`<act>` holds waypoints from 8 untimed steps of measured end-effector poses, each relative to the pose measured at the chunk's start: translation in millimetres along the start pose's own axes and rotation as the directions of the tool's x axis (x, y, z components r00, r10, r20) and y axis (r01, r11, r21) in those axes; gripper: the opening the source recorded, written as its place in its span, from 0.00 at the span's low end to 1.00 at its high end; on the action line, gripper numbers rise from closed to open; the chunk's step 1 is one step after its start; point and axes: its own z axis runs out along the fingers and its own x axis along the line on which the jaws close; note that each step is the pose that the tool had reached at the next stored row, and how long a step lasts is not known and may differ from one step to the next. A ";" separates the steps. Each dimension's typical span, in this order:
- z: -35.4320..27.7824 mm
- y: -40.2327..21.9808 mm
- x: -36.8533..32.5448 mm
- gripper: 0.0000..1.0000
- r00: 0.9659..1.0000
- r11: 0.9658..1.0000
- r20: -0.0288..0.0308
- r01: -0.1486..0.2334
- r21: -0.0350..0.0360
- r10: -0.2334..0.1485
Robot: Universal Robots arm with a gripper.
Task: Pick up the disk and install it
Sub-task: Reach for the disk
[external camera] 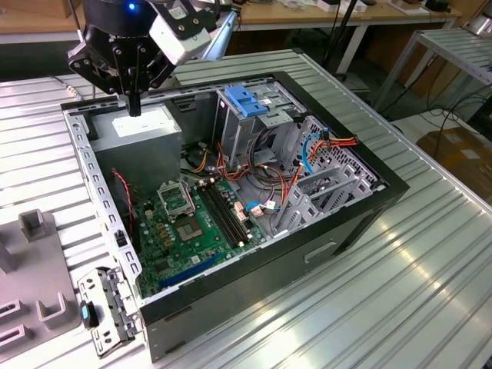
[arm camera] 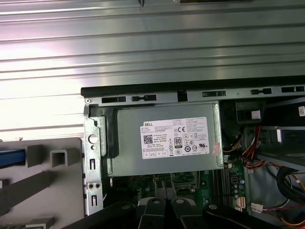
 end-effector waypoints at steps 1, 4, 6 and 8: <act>0.0 -0.1 1.3 0.11 1.000 1.000 0.000 0.000 0.000 0.000; 0.0 -0.2 2.5 0.11 1.000 1.000 -0.001 0.000 0.000 0.000; 0.0 -0.2 2.8 0.11 1.000 1.000 -0.001 0.000 0.000 0.000; -0.1 -0.3 3.5 0.11 1.000 1.000 -0.001 0.000 0.000 0.000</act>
